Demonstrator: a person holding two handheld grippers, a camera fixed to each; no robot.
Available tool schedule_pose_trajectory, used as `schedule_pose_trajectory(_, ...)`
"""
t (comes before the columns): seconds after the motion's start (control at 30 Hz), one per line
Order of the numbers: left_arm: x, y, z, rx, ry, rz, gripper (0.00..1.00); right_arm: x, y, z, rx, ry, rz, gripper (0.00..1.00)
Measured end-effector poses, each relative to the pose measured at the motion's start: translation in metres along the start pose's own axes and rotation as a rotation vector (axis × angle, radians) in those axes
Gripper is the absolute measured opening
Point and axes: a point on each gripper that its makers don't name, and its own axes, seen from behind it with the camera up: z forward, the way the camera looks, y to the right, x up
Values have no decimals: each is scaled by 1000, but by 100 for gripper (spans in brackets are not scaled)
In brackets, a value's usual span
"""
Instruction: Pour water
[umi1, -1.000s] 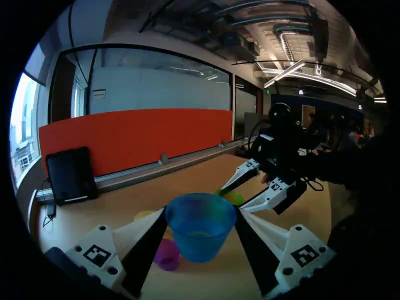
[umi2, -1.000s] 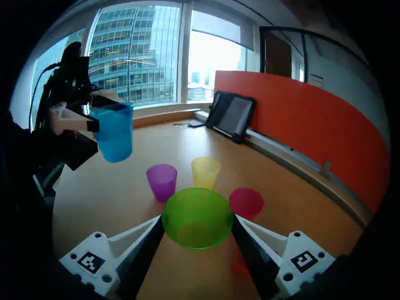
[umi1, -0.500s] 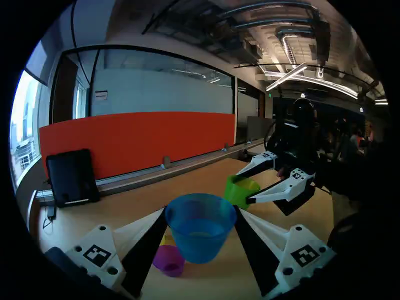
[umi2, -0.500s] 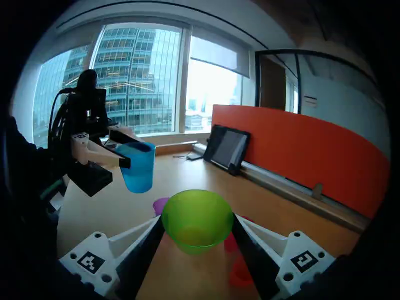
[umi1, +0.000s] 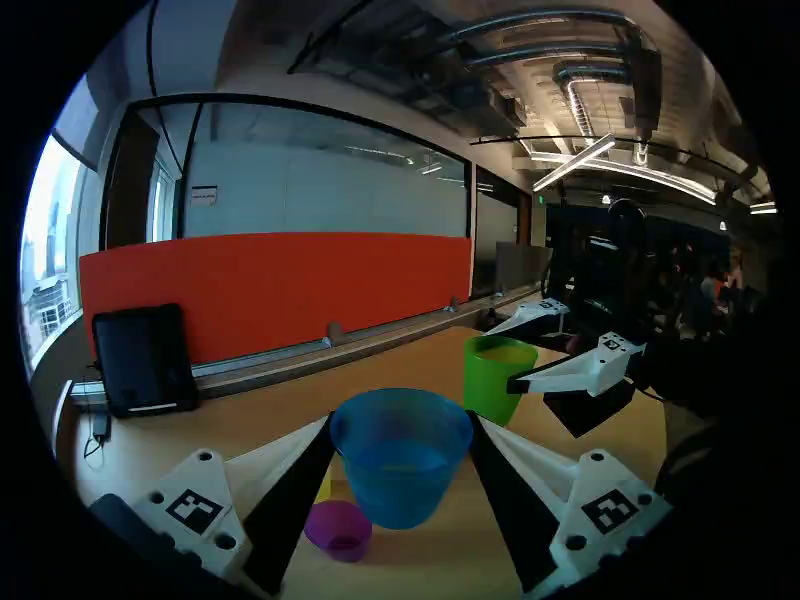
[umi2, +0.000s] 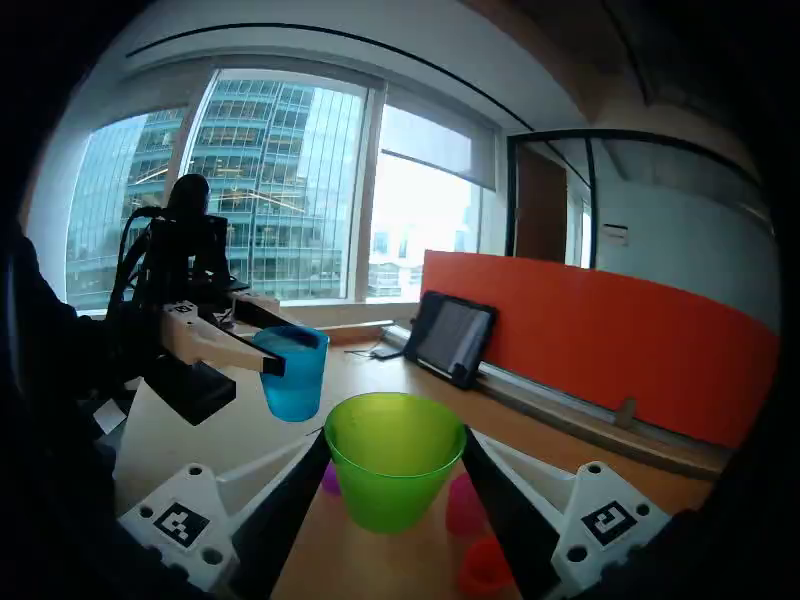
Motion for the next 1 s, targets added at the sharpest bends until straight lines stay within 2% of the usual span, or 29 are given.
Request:
schedule_pose_trajectory(0.4, 12, 1, 2, 6, 34, 31, 90, 12, -4, -2, 0, 31, -13, 95)
schedule_pose_trajectory(0.87, 36, 0, 1, 34, 78, 130, 90, 11, -12, -3, 25, 39, -16, 94)
schedule_pose_trajectory(1.0, 45, -2, 0, 49, 96, 176, 89, 9, -15, -3, 30, 37, -29, 94)
